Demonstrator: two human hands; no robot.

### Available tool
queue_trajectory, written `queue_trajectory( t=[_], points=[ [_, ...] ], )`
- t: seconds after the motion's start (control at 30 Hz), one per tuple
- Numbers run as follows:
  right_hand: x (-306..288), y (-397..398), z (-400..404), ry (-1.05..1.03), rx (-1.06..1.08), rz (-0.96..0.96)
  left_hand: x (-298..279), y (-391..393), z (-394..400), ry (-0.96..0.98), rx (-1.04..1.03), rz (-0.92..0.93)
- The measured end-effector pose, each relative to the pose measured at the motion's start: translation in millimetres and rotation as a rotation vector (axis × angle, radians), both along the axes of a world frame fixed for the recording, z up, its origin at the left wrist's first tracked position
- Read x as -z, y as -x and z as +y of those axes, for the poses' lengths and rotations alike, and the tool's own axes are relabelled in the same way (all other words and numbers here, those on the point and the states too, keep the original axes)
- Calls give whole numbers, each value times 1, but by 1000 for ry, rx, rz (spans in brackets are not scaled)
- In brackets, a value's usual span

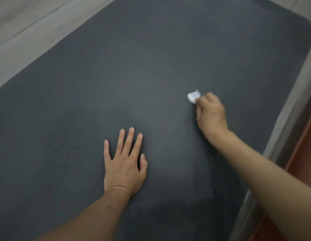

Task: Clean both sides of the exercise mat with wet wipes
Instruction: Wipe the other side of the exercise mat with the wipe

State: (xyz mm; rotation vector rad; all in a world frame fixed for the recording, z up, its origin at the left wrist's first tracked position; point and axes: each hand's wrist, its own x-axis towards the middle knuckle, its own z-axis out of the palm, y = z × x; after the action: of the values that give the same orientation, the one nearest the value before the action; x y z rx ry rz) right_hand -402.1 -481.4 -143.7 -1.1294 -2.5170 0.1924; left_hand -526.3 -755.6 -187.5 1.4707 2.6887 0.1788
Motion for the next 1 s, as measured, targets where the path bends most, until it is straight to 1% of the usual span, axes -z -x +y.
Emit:
queue_trajectory(
  t=[0.03,0.1,0.13,0.17,0.2,0.23,0.3,0.33,0.37,0.4,0.43,0.47,0.5,0.57,0.6,0.63,0.67,0.73,0.8,0.83,0.9,1.0],
  points=[
    [-1,-3,-35,36,-109,1,0,0,0,-3,1,-2],
    [-2,-22,-106,129,-420,3,1,1,-1,-8,0,3],
    [0,-31,-128,142,-539,-20,1,1,-1,-8,-5,4],
    [0,-38,-128,119,-619,-60,1,0,0,-13,-6,2],
    [0,-38,-107,64,-646,-85,0,-1,0,-22,-6,3],
    [1,-33,-78,10,-589,-84,-1,0,1,-24,-2,6],
    [4,-23,-10,-50,-299,-49,-2,1,2,-11,4,6],
    [2,-21,20,-48,-139,-28,-1,1,2,-6,5,5],
    [2,-19,34,-20,-25,0,-1,1,1,-2,3,7],
    [3,-16,30,5,32,26,-1,1,0,1,1,12],
    [3,-13,10,33,25,47,-1,1,-1,-1,4,16],
    [3,-15,-22,70,-52,55,-1,1,-1,-7,6,15],
    [4,-21,-62,119,-178,57,0,1,0,-16,5,14],
    [1,-39,-127,196,-484,14,0,2,1,-28,-1,16],
    [-1,-44,-130,174,-592,-38,0,2,1,-28,0,14],
    [0,-45,-111,98,-649,-86,-1,1,1,-28,4,9],
    [2,-43,-82,27,-619,-106,0,1,0,-32,5,10],
    [8,-35,-16,-30,-353,-17,1,2,0,-32,10,16],
    [12,-27,23,-5,-81,49,2,2,1,-31,9,19],
    [17,-22,25,12,-5,76,2,2,1,-30,6,18],
    [25,-19,19,29,60,121,2,1,2,-18,5,11],
    [24,-18,16,50,82,111,1,2,3,-8,3,6]
  ],
)
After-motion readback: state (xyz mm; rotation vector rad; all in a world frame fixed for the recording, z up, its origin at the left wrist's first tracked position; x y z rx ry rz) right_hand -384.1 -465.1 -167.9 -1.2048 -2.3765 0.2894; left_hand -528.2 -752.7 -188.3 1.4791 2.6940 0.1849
